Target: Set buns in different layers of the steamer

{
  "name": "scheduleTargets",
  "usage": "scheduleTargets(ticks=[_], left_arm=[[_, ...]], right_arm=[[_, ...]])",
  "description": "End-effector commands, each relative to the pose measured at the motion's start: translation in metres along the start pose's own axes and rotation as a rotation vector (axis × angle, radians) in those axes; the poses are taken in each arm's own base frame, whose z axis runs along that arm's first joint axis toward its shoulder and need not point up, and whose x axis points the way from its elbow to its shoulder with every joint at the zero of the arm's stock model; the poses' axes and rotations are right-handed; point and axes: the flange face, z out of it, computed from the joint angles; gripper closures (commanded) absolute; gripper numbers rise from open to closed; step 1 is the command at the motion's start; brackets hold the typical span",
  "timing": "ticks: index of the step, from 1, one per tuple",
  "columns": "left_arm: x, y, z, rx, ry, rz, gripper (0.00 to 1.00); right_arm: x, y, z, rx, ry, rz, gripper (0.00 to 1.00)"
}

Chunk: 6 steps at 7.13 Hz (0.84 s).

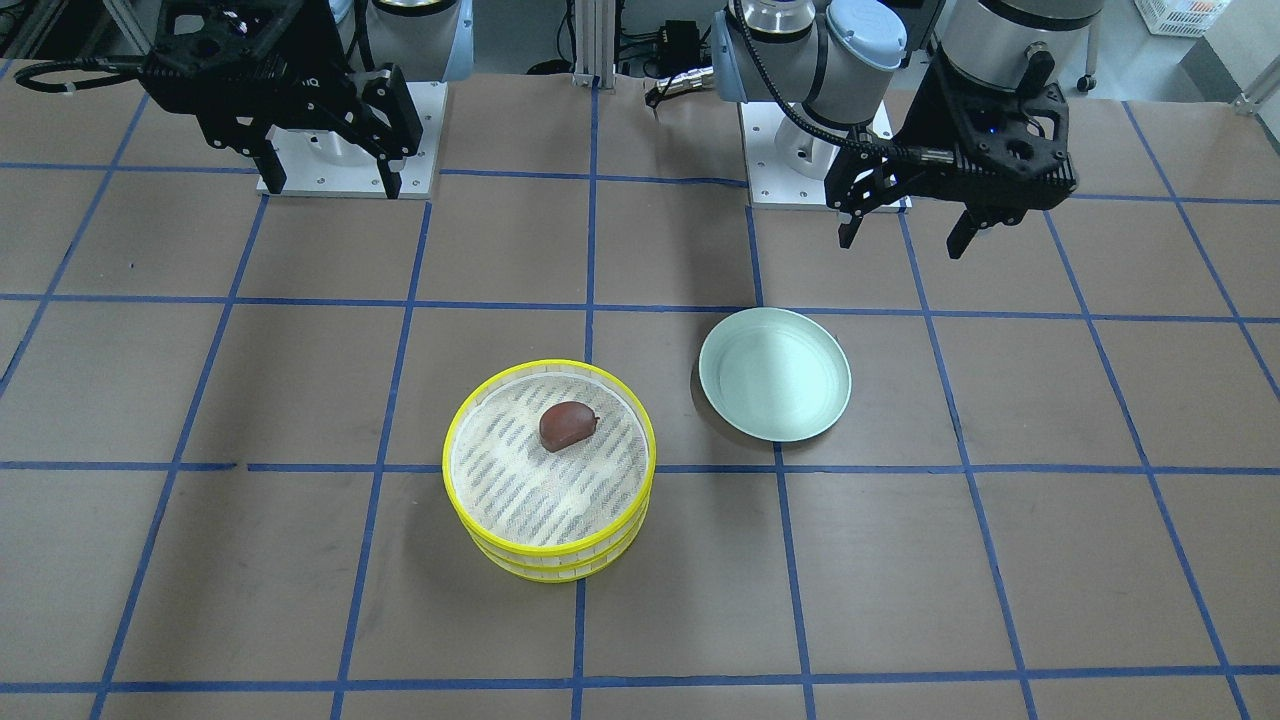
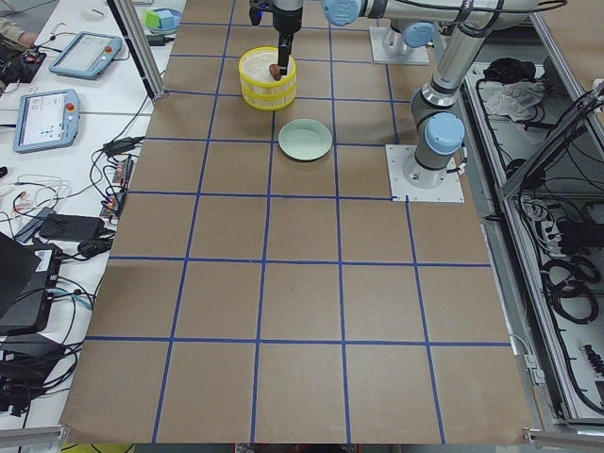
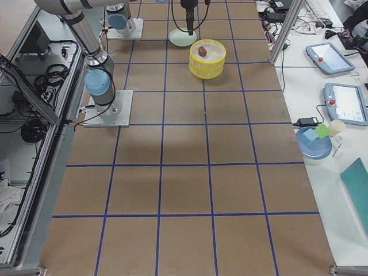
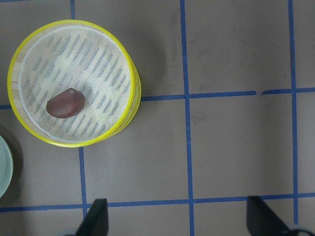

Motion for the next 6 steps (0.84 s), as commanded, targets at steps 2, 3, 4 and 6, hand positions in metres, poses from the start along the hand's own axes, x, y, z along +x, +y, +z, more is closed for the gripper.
scheduleTargets(ticks=[2, 3, 4, 6], left_arm=[[0.0049, 0.0123, -0.0018, -0.034, 0.022, -0.051, 0.00], [0.0033, 0.0129, -0.0026, -0.032, 0.005, -0.064, 0.00], [0.0024, 0.0131, -0.0041, -0.030, 0.003, -0.059, 0.00], [0.0023, 0.0131, -0.0041, -0.030, 0.002, -0.056, 0.00]], right_arm=[[0.0003, 0.0002, -0.0004, 0.001, 0.000, 0.000, 0.00], [0.0016, -0.0004, -0.0003, 0.001, 0.000, 0.003, 0.00], [0.0011, -0.0001, -0.0004, 0.001, 0.002, 0.002, 0.00], [0.0018, -0.0004, -0.0003, 0.001, 0.002, 0.002, 0.00]])
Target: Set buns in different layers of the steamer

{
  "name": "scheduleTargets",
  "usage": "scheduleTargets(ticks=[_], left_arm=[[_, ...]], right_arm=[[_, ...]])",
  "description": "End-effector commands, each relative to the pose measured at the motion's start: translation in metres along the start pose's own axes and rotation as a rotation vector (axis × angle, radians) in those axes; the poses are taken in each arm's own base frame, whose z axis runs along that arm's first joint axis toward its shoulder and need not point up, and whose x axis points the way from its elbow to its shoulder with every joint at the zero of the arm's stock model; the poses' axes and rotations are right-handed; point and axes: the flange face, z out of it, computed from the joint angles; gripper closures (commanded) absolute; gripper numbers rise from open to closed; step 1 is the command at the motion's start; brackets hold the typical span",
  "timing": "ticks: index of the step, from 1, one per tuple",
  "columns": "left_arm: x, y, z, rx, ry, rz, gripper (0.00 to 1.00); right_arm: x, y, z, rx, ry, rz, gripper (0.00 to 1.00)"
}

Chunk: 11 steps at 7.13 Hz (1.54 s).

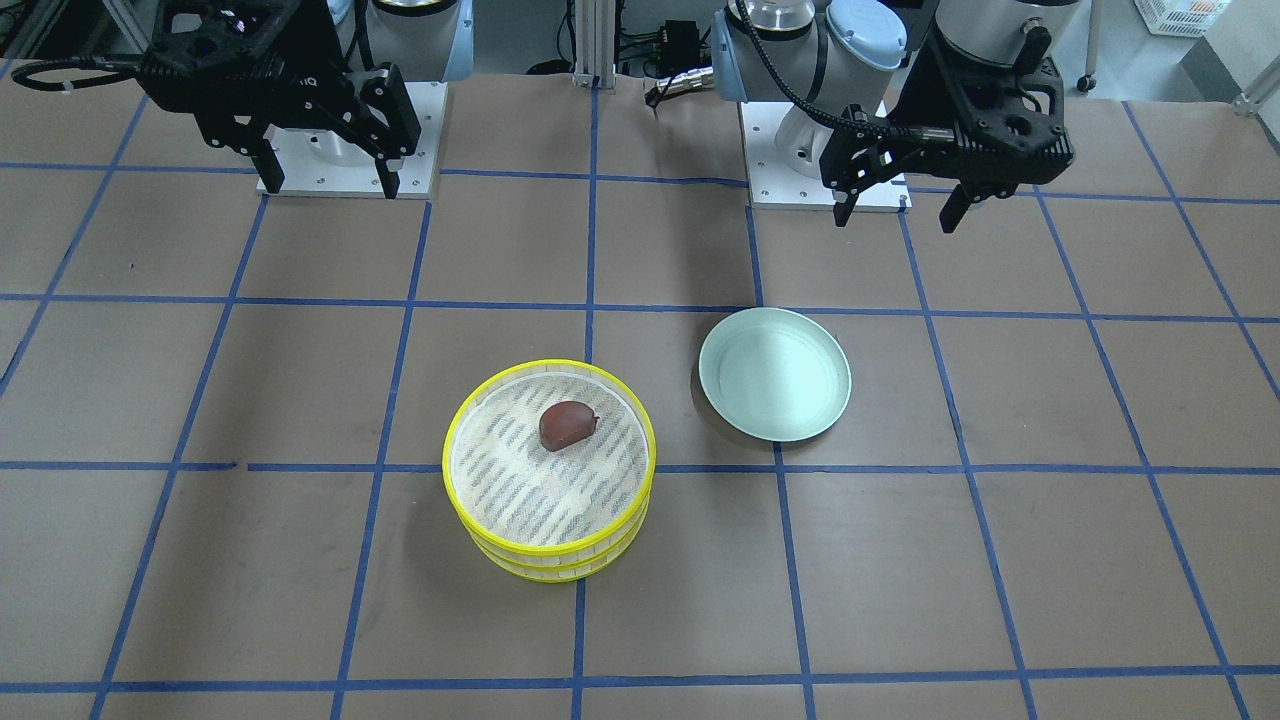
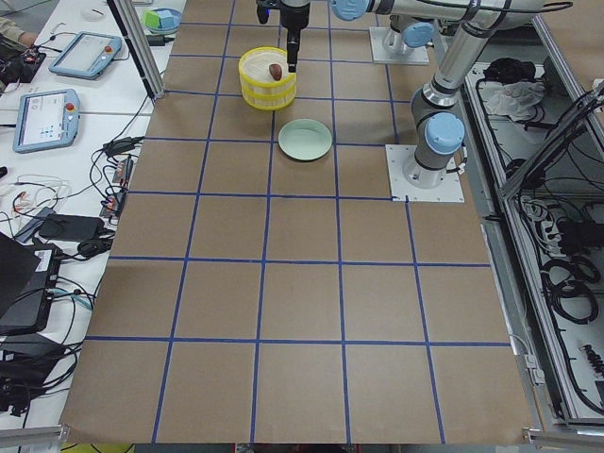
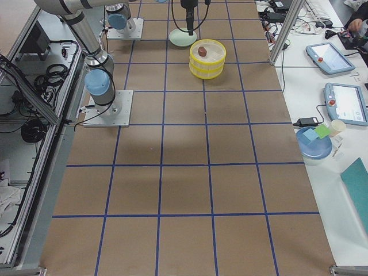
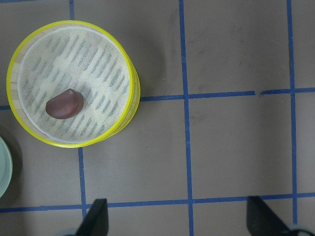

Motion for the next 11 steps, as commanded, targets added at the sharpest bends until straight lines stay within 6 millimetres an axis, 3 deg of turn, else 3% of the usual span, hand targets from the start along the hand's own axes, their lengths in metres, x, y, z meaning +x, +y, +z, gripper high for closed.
scheduleTargets(ticks=[1, 11], left_arm=[[-0.0003, 0.0002, -0.0003, 0.000, -0.003, 0.001, 0.00], [-0.0069, -0.0026, 0.0049, -0.014, -0.030, -0.005, 0.00]], right_arm=[[0.0007, -0.0004, -0.0007, 0.002, 0.002, -0.012, 0.00], [0.0006, 0.0006, -0.0006, 0.001, 0.006, -0.014, 0.00]])
